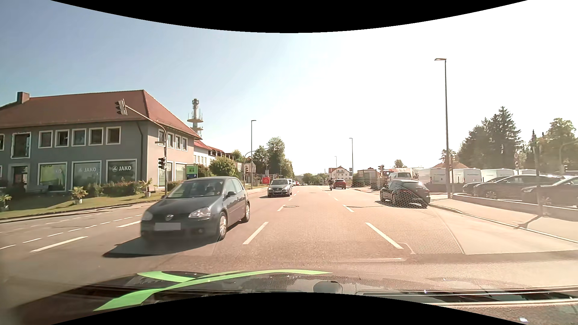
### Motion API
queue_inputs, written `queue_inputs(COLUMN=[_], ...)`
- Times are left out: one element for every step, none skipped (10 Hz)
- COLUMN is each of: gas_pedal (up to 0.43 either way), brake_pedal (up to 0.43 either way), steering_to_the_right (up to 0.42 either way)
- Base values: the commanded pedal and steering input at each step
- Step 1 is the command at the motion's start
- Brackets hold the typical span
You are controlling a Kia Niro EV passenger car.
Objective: Follow the waypoints while adhering to traffic rules and regulations
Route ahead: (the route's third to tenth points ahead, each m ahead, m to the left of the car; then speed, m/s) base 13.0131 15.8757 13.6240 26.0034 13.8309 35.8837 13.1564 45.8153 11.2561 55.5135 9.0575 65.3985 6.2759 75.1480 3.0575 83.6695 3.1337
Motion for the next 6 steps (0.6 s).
queue_inputs(gas_pedal=[0.0,0.0,0.0,0.0,0.0,0.0], brake_pedal=[0.14,0.159,0.177,0.195,0.183,0.152], steering_to_the_right=[0.0,0.0,0.0,0.0,0.0,0.0])
